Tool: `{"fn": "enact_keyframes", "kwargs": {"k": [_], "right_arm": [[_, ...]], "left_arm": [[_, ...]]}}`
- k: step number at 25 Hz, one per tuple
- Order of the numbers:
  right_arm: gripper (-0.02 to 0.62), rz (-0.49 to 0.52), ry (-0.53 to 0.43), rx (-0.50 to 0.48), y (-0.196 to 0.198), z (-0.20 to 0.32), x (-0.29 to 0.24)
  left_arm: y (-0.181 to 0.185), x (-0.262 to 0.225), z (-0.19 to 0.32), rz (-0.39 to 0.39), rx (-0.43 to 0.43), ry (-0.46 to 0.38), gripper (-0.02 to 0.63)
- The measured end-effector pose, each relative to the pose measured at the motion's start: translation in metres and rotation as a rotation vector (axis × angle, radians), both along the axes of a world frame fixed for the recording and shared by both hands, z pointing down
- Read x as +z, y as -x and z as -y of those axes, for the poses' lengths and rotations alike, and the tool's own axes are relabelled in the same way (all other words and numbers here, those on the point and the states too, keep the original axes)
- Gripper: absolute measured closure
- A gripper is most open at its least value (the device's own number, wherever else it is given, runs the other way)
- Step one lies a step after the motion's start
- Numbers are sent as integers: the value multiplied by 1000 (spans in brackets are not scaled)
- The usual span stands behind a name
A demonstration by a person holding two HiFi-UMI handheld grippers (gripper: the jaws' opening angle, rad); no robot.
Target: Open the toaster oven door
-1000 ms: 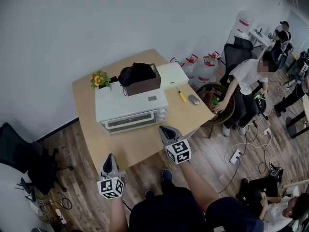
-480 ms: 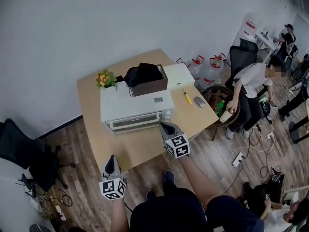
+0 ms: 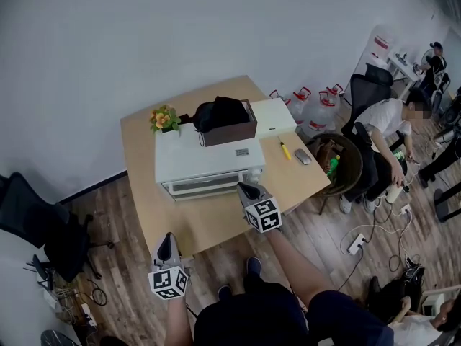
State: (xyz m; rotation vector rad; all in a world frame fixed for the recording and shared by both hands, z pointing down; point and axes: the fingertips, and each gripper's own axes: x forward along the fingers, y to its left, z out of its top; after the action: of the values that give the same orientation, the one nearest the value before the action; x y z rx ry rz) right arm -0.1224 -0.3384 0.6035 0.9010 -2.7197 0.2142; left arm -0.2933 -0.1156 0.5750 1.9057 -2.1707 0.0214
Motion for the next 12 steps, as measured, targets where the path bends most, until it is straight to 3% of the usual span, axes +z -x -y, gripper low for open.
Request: {"fn": "enact_keyframes", "kwargs": {"k": [12], "right_arm": [[584,-51,18,2,8,22,16]], "left_arm": [[0,1,2,9,9,-2,611]]}}
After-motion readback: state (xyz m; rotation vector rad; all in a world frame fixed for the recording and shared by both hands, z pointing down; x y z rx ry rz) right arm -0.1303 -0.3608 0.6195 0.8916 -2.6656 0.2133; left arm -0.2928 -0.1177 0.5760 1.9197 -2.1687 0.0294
